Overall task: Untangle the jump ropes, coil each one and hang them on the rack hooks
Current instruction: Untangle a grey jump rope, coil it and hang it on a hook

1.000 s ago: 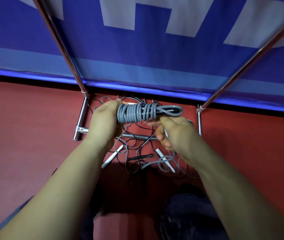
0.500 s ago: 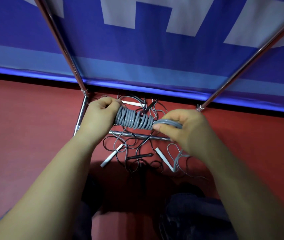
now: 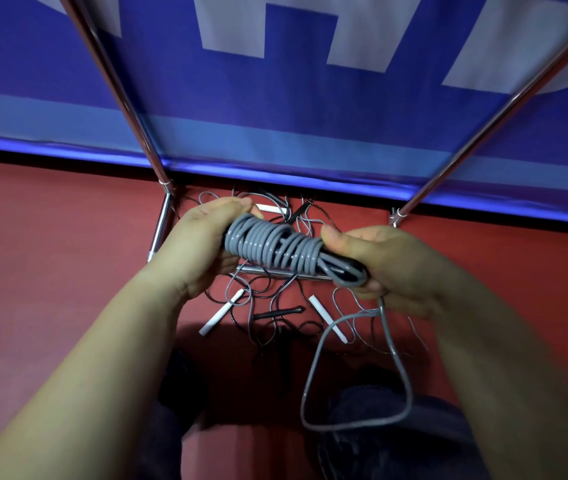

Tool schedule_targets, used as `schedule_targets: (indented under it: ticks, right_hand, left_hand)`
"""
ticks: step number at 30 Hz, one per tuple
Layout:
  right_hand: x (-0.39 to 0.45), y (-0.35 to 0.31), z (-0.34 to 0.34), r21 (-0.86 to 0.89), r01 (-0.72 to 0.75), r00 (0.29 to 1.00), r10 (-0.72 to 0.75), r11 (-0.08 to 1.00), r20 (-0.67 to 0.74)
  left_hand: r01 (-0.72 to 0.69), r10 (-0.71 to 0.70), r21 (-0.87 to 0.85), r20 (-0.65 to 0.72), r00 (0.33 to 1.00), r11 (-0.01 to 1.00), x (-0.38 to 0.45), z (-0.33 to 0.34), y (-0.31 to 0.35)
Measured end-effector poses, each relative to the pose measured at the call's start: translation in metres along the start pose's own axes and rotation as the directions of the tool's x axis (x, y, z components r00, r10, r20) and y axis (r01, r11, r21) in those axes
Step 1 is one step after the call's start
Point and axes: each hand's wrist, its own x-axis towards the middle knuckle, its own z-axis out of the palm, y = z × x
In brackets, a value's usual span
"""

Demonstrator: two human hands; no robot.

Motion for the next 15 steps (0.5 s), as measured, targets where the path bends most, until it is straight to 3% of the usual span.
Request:
schedule_targets:
  ticks: [3, 5, 9, 12, 15]
  right_hand:
    - [0.003, 0.001, 0.007, 0.293, 0.005, 0.999, 0.008, 0.956, -0.045]
    - [0.007, 0.001, 0.014, 0.342, 0.064, 0.992, -0.022, 0.938, -0.125]
    - [0.016, 0.004, 0.027, 0.053, 0.077, 0.953, -0.058, 0.996, -0.296]
    - [0.017, 0.011, 0.032, -0.109, 0.024, 0.952, -0.056, 0.994, -0.299]
    - [0.015, 0.018, 0.031, -0.348, -0.009, 0.959, -0.091, 0.938, -0.27]
  left_hand:
    - [0.017, -0.02, -0.109, -0.023, 1.0, 0.994, 0.004, -0.001, -0.002]
    - [0.053, -0.062, -0.182, -0.047, 0.997, 0.982, 0.006, -0.001, -0.003]
    - [0.035, -0.072, -0.177, -0.206, 0.976, 0.984, 0.006, 0.004, -0.004]
    - [-0.044, 0.034, -0.015, -0.407, 0.913, 0.999, 0.007, 0.005, -0.004]
    - [-0.108, 0.174, 0.161, -0.491, 0.854, 0.981, 0.008, -0.001, -0.006]
